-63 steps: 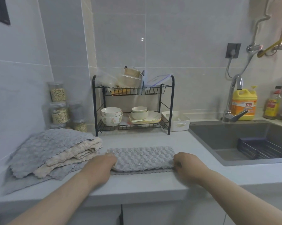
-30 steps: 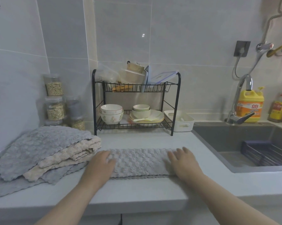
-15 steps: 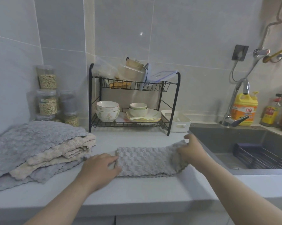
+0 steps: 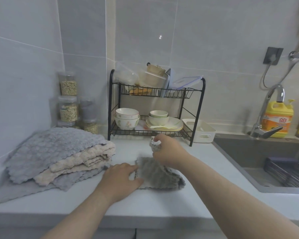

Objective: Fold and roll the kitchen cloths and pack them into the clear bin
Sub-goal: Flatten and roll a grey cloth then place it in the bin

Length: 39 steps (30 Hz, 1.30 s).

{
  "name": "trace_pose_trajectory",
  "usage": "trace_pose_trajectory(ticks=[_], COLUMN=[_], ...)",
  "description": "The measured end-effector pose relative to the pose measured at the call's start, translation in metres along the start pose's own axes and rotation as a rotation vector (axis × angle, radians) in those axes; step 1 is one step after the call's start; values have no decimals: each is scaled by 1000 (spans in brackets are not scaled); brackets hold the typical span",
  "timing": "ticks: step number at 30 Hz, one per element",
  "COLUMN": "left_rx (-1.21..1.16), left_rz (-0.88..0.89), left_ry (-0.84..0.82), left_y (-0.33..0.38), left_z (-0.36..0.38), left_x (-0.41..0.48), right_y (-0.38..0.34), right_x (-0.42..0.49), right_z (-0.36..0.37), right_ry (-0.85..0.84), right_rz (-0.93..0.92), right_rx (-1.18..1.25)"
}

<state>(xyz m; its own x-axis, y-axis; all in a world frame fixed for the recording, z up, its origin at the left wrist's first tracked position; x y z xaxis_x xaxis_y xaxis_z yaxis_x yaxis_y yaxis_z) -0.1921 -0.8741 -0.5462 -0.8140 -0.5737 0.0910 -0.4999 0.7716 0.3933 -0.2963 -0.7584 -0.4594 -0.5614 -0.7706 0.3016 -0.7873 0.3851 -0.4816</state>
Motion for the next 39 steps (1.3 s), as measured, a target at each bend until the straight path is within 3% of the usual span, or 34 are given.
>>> trace_pose_trajectory(ticks=[3, 5, 9, 11, 15, 22, 28, 34, 39], left_rx=[-71, -152, -117, -148, -380, -136, -44, -20, 19], left_rz=[-8, 78, 185, 177, -17, 90, 111, 116, 170], left_ry=[-22, -27, -59, -47, 5, 90, 116, 113, 110], left_y=[-1, 6, 15, 17, 10, 21, 25, 26, 31], left_z=[1, -1, 0, 0, -1, -4, -3, -2, 0], left_x=[-1, -4, -6, -3, 3, -5, -7, -6, -9], right_y=[-8, -10, 5, 31, 58, 48, 46, 52, 42], right_x=[3, -2, -39, -65, -93, -78, -71, -79, -80], right_z=[28, 40, 10, -3, 20, 30, 32, 24, 14], right_ry=[-75, -93, 169, 234, -3, 172, 145, 24, 203], right_rz=[-20, -45, -55, -9, 39, 116, 118, -51, 14], right_rx=[-39, 7, 202, 113, -83, -193, -220, -393, -502])
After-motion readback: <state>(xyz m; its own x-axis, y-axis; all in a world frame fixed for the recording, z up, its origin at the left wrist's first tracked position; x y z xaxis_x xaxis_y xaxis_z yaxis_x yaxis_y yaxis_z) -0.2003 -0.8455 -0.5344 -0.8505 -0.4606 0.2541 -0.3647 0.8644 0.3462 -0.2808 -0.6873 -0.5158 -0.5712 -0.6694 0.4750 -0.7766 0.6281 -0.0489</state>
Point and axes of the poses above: each hand's wrist, its own x-axis towards the middle knuckle, its own z-axis out of the palm, y = z × x, the point moved 8 cm from there along x, towards the middle knuckle, and after that the axes turned 13 degrees about -z, right-handed, at the moved point
